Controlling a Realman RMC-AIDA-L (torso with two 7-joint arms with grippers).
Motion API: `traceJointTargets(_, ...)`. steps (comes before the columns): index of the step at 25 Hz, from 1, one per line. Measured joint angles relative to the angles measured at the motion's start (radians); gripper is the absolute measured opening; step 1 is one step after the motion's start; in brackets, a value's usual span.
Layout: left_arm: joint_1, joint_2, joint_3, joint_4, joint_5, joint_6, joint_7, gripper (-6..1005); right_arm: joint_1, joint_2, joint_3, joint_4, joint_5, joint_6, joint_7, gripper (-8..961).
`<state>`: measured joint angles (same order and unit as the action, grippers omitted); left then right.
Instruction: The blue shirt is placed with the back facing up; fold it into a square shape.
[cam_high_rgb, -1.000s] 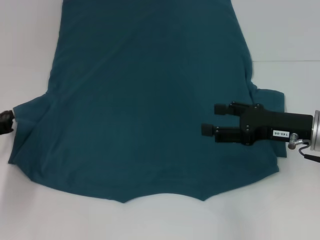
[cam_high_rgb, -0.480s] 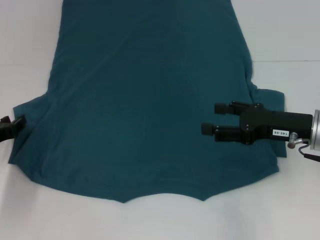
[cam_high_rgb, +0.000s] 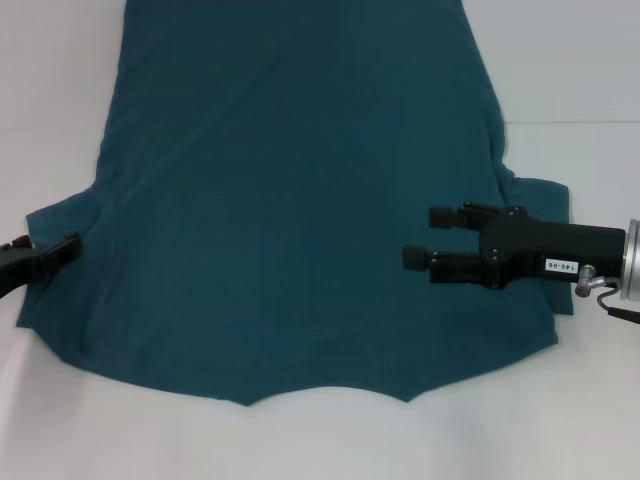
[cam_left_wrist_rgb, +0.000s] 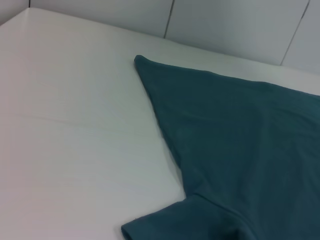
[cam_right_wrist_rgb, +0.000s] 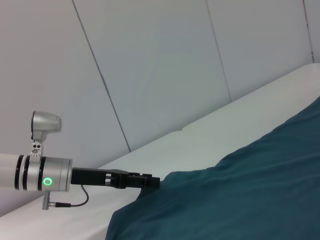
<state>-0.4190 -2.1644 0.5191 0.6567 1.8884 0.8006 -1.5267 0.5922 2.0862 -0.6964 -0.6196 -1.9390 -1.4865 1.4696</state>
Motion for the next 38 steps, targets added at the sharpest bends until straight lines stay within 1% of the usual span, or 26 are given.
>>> traceJointTargets(2, 0.0, 0.0, 0.003, 0.0, 0.0, 0.0, 0.0, 732, 0.0, 0.0, 0.0, 0.0, 0.0, 0.0, 0.0, 873)
traceJointTargets(7, 0.0, 0.0, 0.008, 0.0, 0.014, 0.0, 0.0, 758, 0.0, 0.0, 0.0, 0.0, 0.0, -0.002, 0.0, 872)
traceJointTargets(8, 0.0, 0.001, 0.009, 0.006, 0.041, -0.001, -0.006, 763, 0.0, 0.0, 0.0, 0.0, 0.0, -0.004, 0.0, 872)
traceJointTargets(12, 0.0, 0.001, 0.011, 0.012, 0.049, -0.001, -0.019, 698, -0.001, 0.0, 0.0, 0.0, 0.0, -0.007, 0.0, 871)
traceJointTargets(18, -0.001, 0.003, 0.008, 0.023, 0.05, -0.002, -0.038, 485, -0.004, 0.0, 0.0, 0.0, 0.0, -0.01, 0.0, 869)
traceJointTargets(29, -0.004, 0.005, 0.009, 0.024, 0.054, -0.003, -0.041, 224, -0.006, 0.0, 0.0, 0.0, 0.0, -0.015, 0.0, 867)
traceJointTargets(32, -0.004, 0.005, 0.009, 0.024, 0.054, -0.003, -0.041, 31, -0.008, 0.0, 0.0, 0.0, 0.0, -0.015, 0.0, 866)
traceJointTargets(38, -0.006, 0.006, -0.002, 0.036, 0.067, -0.021, -0.041, 32, -0.006, 0.0, 0.002, 0.0, 0.0, -0.015, 0.0, 864)
